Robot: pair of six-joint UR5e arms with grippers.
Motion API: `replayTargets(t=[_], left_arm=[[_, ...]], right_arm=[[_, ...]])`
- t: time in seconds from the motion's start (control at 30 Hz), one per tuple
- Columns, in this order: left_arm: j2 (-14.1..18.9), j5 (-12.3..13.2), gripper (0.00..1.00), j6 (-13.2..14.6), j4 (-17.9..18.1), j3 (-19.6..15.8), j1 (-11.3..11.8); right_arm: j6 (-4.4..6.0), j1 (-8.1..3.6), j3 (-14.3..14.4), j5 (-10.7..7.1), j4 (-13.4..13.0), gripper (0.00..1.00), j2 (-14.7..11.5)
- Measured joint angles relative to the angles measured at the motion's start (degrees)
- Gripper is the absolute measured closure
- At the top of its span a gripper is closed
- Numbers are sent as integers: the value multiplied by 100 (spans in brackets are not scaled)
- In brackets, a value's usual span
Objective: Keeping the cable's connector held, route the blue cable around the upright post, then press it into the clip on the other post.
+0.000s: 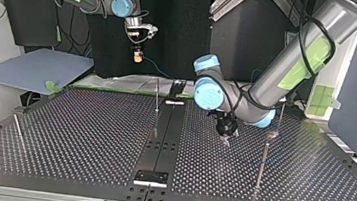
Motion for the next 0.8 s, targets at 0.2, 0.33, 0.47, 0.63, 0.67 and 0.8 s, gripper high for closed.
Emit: replayTargets(t=[0.2, 0.33, 0.47, 0.63, 0.67, 0.8], left_arm=[[-301, -33, 1, 1, 25, 0, 21], [-448, -77, 1, -9, 30, 0, 43], [-486, -90, 1, -44, 35, 0, 55], [-502, -80, 1, -107, 37, 0, 69], [-518, -60, 1, -143, 31, 0, 73], [-625, -17, 1, -227, -32, 1, 82]], right_arm=[[0, 0, 1, 0, 1, 100, 1], [0, -1, 0, 0, 0, 100, 2], [0, -1, 1, -2, -2, 100, 2], [7, -1, 1, -8, -16, 100, 2], [8, -1, 1, -8, -19, 100, 3], [15, -1, 0, -9, -25, 100, 2]])
